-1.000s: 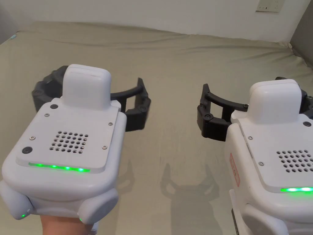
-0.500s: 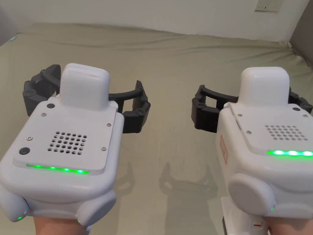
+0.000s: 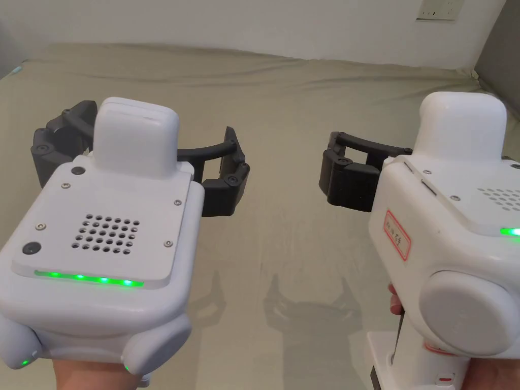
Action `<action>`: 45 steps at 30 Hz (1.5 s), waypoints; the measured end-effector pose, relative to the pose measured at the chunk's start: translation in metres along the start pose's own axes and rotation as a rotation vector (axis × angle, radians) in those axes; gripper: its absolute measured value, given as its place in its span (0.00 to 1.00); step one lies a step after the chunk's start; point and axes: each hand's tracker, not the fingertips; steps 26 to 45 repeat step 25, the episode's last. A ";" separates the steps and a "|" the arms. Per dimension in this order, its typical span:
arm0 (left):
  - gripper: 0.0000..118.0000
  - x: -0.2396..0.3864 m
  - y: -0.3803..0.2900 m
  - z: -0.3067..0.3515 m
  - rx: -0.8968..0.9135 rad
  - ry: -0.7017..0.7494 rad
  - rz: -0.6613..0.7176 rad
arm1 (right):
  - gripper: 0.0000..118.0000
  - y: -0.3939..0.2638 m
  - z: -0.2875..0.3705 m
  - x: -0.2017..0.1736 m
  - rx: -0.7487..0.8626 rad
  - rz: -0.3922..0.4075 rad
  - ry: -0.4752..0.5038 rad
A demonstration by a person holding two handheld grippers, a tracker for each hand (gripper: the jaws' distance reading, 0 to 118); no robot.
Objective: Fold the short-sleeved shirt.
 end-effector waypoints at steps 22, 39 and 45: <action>1.00 -0.001 -0.009 -0.006 -0.032 0.025 0.002 | 0.94 -0.012 -0.018 -0.002 0.002 -0.006 -0.012; 1.00 -0.002 -0.010 -0.006 -0.030 0.030 -0.001 | 0.94 -0.019 -0.016 0.003 0.117 0.083 0.059; 1.00 -0.002 -0.010 -0.006 -0.030 0.030 -0.001 | 0.94 -0.019 -0.016 0.003 0.117 0.083 0.059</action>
